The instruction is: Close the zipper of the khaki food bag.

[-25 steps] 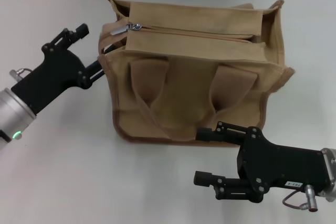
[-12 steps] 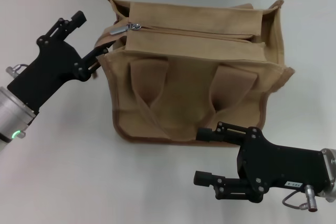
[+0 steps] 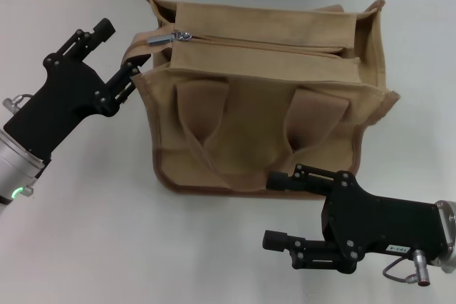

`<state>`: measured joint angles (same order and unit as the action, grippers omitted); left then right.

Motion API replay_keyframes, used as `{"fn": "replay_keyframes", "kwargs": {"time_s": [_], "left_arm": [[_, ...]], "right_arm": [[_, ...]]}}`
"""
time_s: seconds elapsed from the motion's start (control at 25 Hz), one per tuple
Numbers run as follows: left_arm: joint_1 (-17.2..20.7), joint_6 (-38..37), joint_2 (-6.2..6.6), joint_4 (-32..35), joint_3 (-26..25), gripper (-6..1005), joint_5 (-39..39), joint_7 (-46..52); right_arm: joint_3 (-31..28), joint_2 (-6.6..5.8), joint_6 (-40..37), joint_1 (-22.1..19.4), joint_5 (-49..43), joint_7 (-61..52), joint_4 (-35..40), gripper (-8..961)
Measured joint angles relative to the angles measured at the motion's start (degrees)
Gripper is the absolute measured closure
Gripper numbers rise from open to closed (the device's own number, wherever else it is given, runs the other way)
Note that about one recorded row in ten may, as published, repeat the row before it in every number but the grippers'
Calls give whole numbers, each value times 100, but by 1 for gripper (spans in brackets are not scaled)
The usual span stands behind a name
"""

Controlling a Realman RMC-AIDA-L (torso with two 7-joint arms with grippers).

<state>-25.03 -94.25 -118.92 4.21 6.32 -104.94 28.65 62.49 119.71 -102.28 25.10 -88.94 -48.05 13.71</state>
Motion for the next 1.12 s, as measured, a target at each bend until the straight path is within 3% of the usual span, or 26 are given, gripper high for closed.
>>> {"fn": "replay_keyframes", "kwargs": {"time_s": [0.08,0.36,0.72,0.96,1.12], "left_arm": [[6,4,-1,-23,0,275,0,0],[8,24,-2,-146,1,507,57,2],[-35,-6,1,-179,13,823,57,20],[-124,-167,-4,-229,17,939,54,11],[-185,-306,-3,-271,2,978,54,9]], "right_arm": [[0,0,-2,0,0,0,0,197],[0,9,-84,9,7,-21,0,198],[-2,-39,-1051,52,180,-891,208,199],[-8,-35,-1274,221,1170,-2685,501,200],[-9,-86,-1245,657,2058,-4989,528,201]]}}
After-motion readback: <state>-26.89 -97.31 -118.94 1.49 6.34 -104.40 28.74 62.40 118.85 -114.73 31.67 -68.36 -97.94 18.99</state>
